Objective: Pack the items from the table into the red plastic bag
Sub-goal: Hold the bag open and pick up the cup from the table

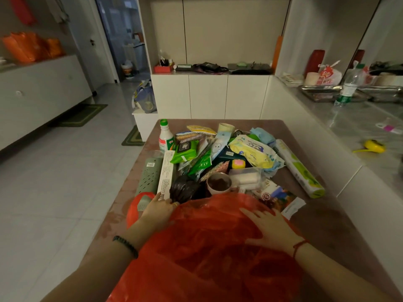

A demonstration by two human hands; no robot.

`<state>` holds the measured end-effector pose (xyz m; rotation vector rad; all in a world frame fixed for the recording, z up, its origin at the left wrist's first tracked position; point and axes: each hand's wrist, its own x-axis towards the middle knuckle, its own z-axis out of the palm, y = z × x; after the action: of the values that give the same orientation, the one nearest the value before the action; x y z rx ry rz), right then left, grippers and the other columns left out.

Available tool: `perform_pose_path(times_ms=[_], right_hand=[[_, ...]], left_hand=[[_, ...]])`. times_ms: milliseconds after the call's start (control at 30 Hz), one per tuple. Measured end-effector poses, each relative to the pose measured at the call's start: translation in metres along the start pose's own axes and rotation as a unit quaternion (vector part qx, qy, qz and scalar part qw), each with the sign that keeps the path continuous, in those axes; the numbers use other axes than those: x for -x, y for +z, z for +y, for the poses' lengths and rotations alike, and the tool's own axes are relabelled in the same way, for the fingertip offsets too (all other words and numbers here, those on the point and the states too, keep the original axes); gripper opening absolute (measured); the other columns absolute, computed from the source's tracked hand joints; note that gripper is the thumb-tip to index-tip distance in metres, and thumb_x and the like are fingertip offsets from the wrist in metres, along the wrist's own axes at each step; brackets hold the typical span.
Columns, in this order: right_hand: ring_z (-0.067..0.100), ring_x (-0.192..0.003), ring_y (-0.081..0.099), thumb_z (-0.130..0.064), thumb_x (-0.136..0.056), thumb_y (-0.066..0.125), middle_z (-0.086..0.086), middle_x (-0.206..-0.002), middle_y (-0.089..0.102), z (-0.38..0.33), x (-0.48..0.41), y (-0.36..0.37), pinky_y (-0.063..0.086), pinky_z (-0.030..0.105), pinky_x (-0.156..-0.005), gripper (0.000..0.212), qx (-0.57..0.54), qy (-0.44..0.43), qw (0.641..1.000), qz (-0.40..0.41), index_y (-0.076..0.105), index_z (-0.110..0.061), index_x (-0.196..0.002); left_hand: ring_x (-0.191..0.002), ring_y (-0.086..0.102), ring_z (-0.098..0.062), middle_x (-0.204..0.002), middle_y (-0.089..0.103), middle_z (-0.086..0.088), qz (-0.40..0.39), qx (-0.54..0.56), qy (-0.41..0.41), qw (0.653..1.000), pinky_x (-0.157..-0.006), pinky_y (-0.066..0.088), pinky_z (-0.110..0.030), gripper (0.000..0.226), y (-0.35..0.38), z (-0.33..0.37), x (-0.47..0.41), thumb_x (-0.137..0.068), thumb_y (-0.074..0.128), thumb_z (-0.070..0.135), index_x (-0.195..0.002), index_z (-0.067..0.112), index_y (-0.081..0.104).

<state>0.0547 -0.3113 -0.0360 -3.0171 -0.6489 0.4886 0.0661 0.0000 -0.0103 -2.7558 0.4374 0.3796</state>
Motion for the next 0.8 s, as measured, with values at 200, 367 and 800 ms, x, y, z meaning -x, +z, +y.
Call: perform_pose_path(times_ms=[200,367,800], right_hand=[[0.010,-0.096,0.057,-0.066,-0.085,0.020,-0.005,-0.108,0.064,-0.009,-0.035,-0.047,0.043,0.027,-0.090,0.062,-0.109,-0.005,0.965,0.238,0.058,-0.026,-0.112],[0.026,-0.135,0.034,-0.044,-0.084,0.057,0.005,-0.152,0.023,-0.031,-0.093,-0.074,0.042,0.040,-0.100,0.072,-0.133,-0.005,0.979,0.154,0.022,-0.026,-0.144],[0.035,-0.108,0.053,-0.042,-0.067,0.074,0.014,-0.128,0.041,-0.037,-0.138,-0.067,0.052,0.040,-0.082,0.080,-0.184,0.054,0.974,0.118,0.031,-0.030,-0.133]], left_hand=[[-0.127,0.046,-0.024,-0.138,0.047,-0.003,0.019,0.055,-0.013,0.998,-0.112,0.025,-0.039,0.056,-0.008,-0.001,0.000,-0.090,0.049,0.038,-0.140,0.021,0.033],[-0.118,0.052,-0.025,-0.127,0.056,-0.003,0.026,0.081,-0.029,0.996,-0.104,0.032,-0.038,0.050,-0.014,-0.001,-0.002,-0.087,0.050,0.039,-0.133,0.021,0.041],[-0.120,0.051,-0.023,-0.126,0.058,-0.002,0.011,0.104,-0.052,0.993,-0.105,0.028,-0.039,0.047,-0.016,-0.001,0.002,-0.089,0.049,0.038,-0.133,0.022,0.042]])
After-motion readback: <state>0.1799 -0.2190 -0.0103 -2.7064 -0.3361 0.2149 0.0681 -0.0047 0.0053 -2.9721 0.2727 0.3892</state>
